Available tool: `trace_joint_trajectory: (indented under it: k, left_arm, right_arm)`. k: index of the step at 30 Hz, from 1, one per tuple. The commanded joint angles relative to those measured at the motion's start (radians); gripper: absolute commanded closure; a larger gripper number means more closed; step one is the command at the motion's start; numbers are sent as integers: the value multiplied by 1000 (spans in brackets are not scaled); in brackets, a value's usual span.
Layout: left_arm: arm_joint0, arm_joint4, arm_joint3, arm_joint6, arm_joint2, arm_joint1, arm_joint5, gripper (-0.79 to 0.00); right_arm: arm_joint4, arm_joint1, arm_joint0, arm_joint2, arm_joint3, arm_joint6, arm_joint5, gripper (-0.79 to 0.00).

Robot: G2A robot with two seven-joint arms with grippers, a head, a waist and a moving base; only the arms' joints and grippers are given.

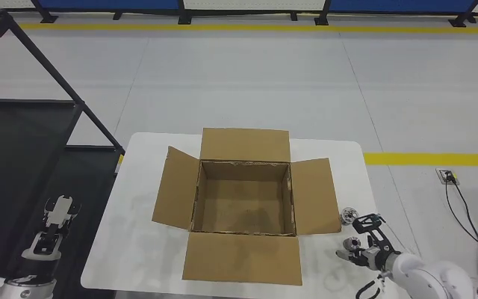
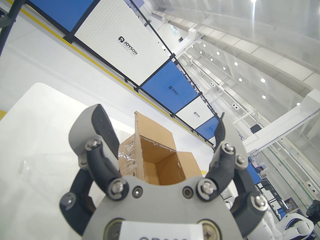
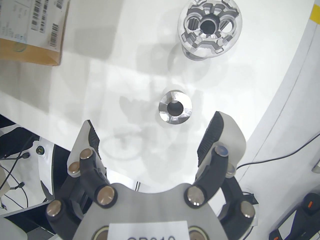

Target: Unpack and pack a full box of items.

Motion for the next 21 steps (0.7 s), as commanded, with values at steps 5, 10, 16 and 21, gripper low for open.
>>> trace_joint_trajectory:
  k: [5, 10, 16, 21]
  left_arm:
    - [0, 0, 0, 0, 0, 0, 0, -785]
    - [0, 0, 0, 0, 0, 0, 0, -785]
    - [0, 0, 0, 0, 0, 0, 0, -785]
    - [0, 0, 0, 0, 0, 0, 0, -785]
  right_arm:
    - [-35, 2, 68, -37, 85, -10, 30, -613]
    - [-42, 5, 89, -51, 113, 6, 38, -206]
    - [-30, 10, 84, -50, 114, 9, 37, 0]
    - [97, 16, 66, 1, 67, 6, -20, 0]
